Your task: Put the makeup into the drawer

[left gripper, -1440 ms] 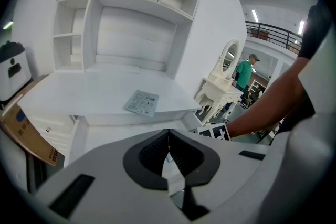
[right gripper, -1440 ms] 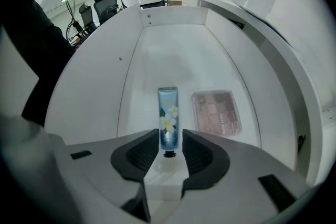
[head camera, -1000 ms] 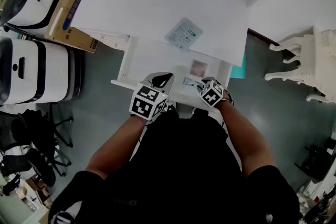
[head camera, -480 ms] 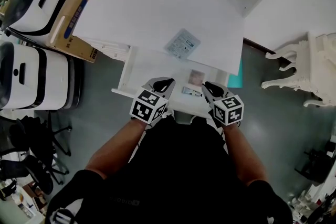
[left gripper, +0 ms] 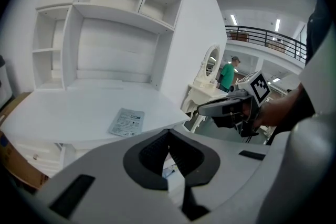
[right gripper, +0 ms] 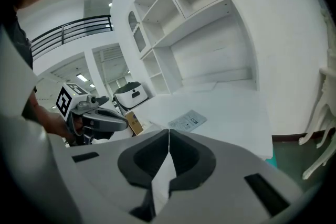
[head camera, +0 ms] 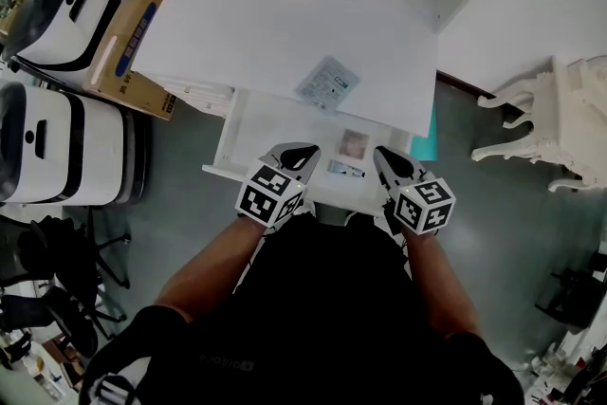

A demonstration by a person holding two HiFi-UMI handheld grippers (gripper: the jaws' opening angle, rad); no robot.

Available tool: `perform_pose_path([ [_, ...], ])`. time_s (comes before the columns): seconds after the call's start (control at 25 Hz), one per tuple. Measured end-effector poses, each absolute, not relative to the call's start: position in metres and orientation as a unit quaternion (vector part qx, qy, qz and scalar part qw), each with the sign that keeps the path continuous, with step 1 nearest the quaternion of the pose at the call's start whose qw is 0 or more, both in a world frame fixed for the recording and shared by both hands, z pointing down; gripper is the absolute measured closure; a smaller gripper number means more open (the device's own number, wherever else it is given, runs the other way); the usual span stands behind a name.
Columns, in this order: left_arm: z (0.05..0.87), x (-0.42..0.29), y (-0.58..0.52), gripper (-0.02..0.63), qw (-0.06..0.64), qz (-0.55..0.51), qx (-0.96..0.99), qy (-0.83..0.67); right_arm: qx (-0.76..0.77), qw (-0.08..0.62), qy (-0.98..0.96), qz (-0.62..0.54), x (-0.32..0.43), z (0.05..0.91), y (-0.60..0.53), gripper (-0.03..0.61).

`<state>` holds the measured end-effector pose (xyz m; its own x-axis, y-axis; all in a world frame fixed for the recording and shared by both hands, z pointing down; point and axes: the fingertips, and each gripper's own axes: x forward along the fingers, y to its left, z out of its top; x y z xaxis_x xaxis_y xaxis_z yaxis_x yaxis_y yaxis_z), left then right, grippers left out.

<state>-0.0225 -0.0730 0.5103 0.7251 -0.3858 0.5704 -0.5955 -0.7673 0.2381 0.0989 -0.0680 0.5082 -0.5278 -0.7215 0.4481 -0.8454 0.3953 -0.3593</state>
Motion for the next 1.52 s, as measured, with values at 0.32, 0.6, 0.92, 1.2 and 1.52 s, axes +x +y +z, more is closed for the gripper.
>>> perform_pose_path([
  [0.32, 0.508, -0.023, -0.076, 0.603, 0.21, 0.251, 0.905, -0.27, 0.475, 0.117, -0.828, 0.275, 0.096, 0.509, -0.066, 0.548],
  [0.6, 0.507, -0.017, -0.078, 0.603, 0.209, 0.243, 0.909, -0.266, 0.479, 0.119, -0.824, 0.277, 0.101, 0.512, -0.067, 0.548],
  [0.92, 0.508, -0.021, -0.082, 0.603, 0.208, 0.244, 0.904, -0.284, 0.477, 0.139, -0.823, 0.275, 0.096, 0.524, -0.075, 0.546],
  [1.2, 0.52, -0.049, -0.085, 0.603, 0.225, 0.253, 0.884, -0.321, 0.44, 0.249, -0.839, 0.201, 0.063, 0.561, -0.101, 0.545],
  [1.52, 0.524, -0.084, -0.08, 0.603, 0.24, 0.251, 0.865, -0.361, 0.364, 0.409, -0.835, 0.057, 0.021, 0.611, -0.144, 0.533],
])
